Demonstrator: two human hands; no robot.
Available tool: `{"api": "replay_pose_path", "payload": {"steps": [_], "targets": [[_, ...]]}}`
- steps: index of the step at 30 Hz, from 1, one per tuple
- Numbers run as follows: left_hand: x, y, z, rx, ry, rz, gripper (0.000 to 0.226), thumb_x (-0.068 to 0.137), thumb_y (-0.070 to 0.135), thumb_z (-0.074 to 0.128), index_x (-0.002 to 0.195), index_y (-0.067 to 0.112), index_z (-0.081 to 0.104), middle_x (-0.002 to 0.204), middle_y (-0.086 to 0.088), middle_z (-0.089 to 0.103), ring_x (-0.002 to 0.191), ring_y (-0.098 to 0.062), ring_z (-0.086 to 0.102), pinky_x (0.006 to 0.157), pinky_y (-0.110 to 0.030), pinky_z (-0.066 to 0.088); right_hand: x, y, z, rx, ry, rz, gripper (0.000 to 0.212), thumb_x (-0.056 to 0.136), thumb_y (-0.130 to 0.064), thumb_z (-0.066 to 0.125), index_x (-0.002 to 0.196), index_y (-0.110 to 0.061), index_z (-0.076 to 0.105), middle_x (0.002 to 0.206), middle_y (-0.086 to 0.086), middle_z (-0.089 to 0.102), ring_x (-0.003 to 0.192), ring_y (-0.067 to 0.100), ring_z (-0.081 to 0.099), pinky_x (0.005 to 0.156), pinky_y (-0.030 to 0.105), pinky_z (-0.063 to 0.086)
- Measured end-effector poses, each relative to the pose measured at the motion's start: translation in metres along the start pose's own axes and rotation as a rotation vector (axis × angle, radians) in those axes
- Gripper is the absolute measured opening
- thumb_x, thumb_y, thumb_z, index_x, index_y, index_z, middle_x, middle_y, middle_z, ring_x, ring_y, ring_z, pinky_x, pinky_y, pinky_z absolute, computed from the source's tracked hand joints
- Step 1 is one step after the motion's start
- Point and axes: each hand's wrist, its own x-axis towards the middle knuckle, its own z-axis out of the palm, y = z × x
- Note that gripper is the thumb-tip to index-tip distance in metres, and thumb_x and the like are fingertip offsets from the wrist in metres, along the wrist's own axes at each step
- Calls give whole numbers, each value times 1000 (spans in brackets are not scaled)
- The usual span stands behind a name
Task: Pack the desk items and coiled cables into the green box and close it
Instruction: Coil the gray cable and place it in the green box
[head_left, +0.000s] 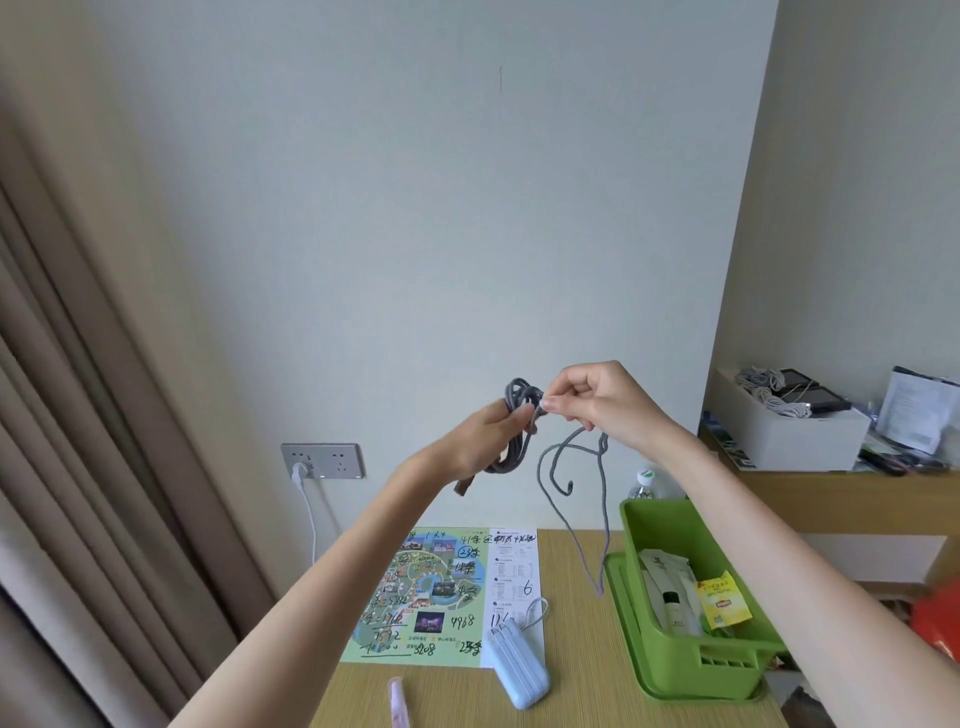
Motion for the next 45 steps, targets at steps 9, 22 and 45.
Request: {"api": "replay_pose_path", "payload": {"steps": [9, 22, 45], "targets": [[-11, 9, 5, -11, -184, -43, 33, 102, 46, 32, 99, 27, 58, 96, 2, 56, 87, -13, 49, 73, -19, 39, 3, 3, 3, -37, -7, -88, 9, 80, 0, 73, 79, -7, 68, 59, -7, 62, 53, 2, 55, 54, 12, 41], [-16, 16, -7, -157, -246, -16, 29, 86, 37, 46, 78, 17, 66, 68, 3, 53, 62, -19, 41, 59, -27, 30, -1, 9, -13, 97, -125, 17, 31, 90, -29, 65, 79, 0, 59, 60, 2, 53, 54, 13, 43, 56, 17, 37], [-2, 40, 12, -552, 270, 103, 32, 98, 23, 42, 111, 12, 70, 72, 8, 47, 49, -1, 41, 48, -14, 33, -9, 6, 5, 397, -68, 98, 27, 92, -27, 56, 67, -17, 53, 58, -1, 30, 50, 15, 28, 45, 22, 29]]}}
